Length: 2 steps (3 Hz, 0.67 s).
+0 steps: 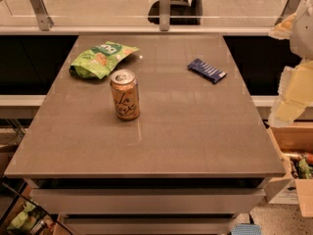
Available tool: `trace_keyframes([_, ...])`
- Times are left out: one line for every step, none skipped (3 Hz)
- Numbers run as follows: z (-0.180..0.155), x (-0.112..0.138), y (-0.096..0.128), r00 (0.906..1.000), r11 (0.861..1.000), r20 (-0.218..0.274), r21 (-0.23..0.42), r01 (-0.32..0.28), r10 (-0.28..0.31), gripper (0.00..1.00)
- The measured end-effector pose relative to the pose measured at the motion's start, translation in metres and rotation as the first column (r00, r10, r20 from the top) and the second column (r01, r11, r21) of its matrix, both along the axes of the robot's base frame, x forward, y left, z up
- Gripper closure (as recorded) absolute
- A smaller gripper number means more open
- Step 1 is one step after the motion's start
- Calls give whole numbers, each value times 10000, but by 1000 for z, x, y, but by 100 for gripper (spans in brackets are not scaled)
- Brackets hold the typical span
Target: Pick rxbar blueberry
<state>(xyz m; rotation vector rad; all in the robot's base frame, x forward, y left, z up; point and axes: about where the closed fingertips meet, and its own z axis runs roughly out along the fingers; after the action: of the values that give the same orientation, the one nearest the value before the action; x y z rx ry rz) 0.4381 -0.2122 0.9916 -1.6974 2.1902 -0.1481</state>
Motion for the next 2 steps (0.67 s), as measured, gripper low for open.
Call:
trace_keyframes([0, 0, 0, 10000, 10000, 1, 1, 1, -1, 0])
trace_keyframes([5, 6, -5, 9989, 9989, 285, 322, 351, -360, 0])
